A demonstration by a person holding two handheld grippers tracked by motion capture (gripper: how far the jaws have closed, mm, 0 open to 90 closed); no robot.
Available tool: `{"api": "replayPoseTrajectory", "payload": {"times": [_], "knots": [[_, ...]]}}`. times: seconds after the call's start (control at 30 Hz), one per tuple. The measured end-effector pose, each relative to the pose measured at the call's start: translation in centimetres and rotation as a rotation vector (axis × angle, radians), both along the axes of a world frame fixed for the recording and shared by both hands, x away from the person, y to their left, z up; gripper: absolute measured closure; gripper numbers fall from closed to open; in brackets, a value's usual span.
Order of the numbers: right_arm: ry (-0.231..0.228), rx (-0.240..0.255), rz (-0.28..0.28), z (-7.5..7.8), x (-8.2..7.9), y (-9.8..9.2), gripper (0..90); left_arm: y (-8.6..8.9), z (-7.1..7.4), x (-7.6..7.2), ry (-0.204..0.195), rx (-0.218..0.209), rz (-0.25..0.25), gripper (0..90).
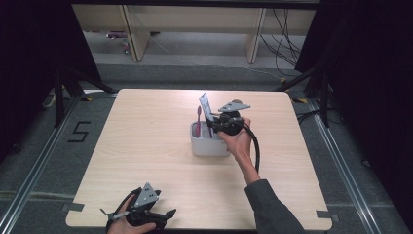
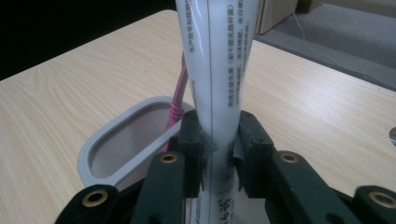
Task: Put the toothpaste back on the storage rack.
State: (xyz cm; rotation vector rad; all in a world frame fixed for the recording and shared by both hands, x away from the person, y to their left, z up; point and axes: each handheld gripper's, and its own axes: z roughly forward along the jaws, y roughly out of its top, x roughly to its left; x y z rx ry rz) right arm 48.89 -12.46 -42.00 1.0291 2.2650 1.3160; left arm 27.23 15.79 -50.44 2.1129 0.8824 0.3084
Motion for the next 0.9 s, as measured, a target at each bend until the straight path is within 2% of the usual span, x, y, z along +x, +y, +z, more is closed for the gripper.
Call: {"api": "replayPoseTrajectory", "payload": {"times": [0.03,0.07,0.13,0.2,0.23,0.3,0.33,0.37,0.4,0.43,0.53,0.6,0.63,0.7,0.73,0.8,0.83,0.9], "knots": [[0.007,-0.001,0.000,0.0,-0.1,0.0,74.4,0.0,0.0,0.0,0.000,0.001,-0.001,17.0],[-0.004,-0.025,0.002,0.1,-0.1,-0.1,74.4,0.0,0.0,0.0,0.001,0.000,-0.001,16.9],[-0.004,-0.017,0.008,-0.1,-0.1,-0.1,74.3,0.0,0.0,0.0,0.001,0.001,-0.001,16.9],[0.019,-0.003,0.001,-0.2,-0.3,0.0,74.3,0.0,0.0,0.0,-0.001,0.002,-0.003,17.0],[0.010,-0.025,0.009,-0.3,-0.3,-0.2,74.3,0.0,0.0,0.0,-0.001,0.002,-0.003,16.9],[-0.005,-0.028,0.020,-0.5,-0.1,-0.2,74.2,0.0,0.0,0.0,-0.001,0.002,-0.002,17.0],[0.025,-0.012,0.002,-0.6,-0.3,-0.1,74.1,0.0,0.0,0.0,-0.001,0.001,-0.002,16.9],[0.001,-0.029,0.006,-0.6,-0.2,-0.3,74.1,0.0,0.0,0.0,-0.001,0.001,-0.002,16.9],[-0.004,-0.033,0.005,-0.6,-0.2,-0.3,74.0,0.0,0.0,0.0,0.000,0.002,-0.004,16.9],[0.025,-0.020,-0.002,-0.6,-0.4,-0.2,73.9,0.0,0.0,0.1,-0.002,0.007,-0.004,16.9],[0.011,-0.029,-0.005,-0.6,-0.5,-0.3,73.1,0.0,0.0,0.0,-0.001,0.005,-0.006,17.0],[0.028,-0.017,-0.016,-0.6,-0.7,-0.2,71.5,0.0,0.0,0.0,-0.002,0.006,-0.004,16.9],[0.019,-0.017,0.007,-0.6,-0.6,-0.3,70.3,0.0,0.0,0.0,-0.001,0.004,-0.009,16.9],[0.014,-0.019,0.009,-0.5,-0.7,-0.3,69.6,0.0,0.0,0.0,-0.001,0.001,-0.006,17.0],[-0.004,-0.046,0.012,-0.4,-0.8,-0.2,68.9,-0.1,0.0,0.0,0.000,0.001,-0.006,17.0],[0.007,-0.029,0.002,-0.3,-1.0,-0.1,68.8,-0.1,-0.1,0.0,0.001,-0.009,0.001,17.0],[-0.017,-0.011,0.019,-0.1,-1.0,-0.3,70.7,-0.1,-0.1,0.0,-0.001,-0.009,-0.001,16.9],[-0.016,-0.001,0.005,0.1,-1.2,-0.3,68.0,-0.1,-0.1,0.0,-0.001,-0.008,-0.001,16.9]]}}
